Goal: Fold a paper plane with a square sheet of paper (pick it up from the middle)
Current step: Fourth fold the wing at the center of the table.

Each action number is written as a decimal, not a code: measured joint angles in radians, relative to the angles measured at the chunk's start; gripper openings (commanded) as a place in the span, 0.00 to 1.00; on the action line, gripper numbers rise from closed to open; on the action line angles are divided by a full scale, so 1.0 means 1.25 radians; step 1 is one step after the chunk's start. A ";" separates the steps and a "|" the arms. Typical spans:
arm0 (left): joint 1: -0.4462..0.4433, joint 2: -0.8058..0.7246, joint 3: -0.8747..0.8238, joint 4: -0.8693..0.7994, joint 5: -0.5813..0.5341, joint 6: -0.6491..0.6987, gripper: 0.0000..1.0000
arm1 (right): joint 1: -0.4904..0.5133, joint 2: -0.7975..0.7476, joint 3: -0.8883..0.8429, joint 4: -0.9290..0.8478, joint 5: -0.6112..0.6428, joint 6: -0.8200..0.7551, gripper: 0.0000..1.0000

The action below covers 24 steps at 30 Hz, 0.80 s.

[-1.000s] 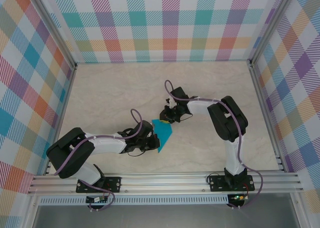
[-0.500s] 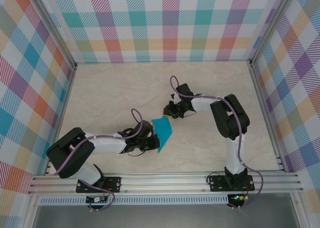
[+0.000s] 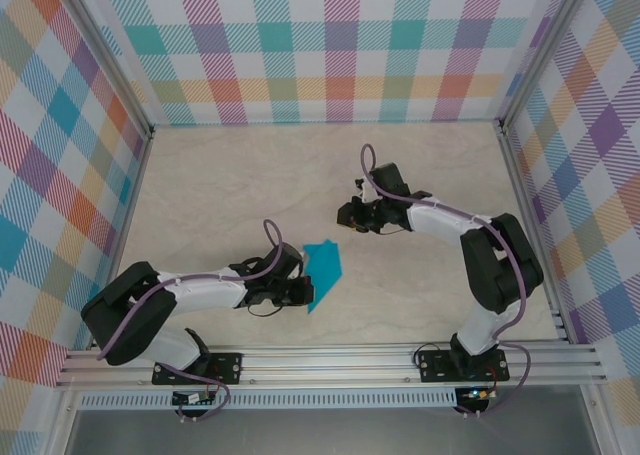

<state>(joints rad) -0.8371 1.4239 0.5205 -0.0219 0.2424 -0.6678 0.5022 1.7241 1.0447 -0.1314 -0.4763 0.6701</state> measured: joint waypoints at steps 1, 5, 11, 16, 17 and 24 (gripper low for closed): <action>0.000 -0.007 -0.003 -0.008 0.002 0.004 0.00 | 0.015 -0.004 -0.014 0.009 -0.007 0.007 0.16; 0.000 -0.015 -0.005 -0.025 0.008 0.014 0.00 | 0.086 0.009 -0.041 0.021 -0.017 0.031 0.15; 0.000 -0.016 -0.005 -0.025 0.008 0.023 0.00 | 0.154 0.070 -0.042 0.060 -0.026 0.060 0.15; 0.000 -0.030 -0.004 -0.053 0.009 0.024 0.01 | 0.159 0.136 -0.042 0.067 -0.015 0.066 0.14; 0.000 -0.034 -0.004 -0.063 0.009 0.024 0.01 | 0.159 0.145 -0.045 0.069 -0.011 0.066 0.14; 0.000 -0.097 0.002 -0.172 0.007 0.010 0.18 | 0.159 0.146 -0.062 0.098 -0.017 0.069 0.14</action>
<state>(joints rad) -0.8368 1.3025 0.5232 -0.2367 0.2516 -0.6552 0.7006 1.9064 0.9672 -0.0093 -0.4973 0.7563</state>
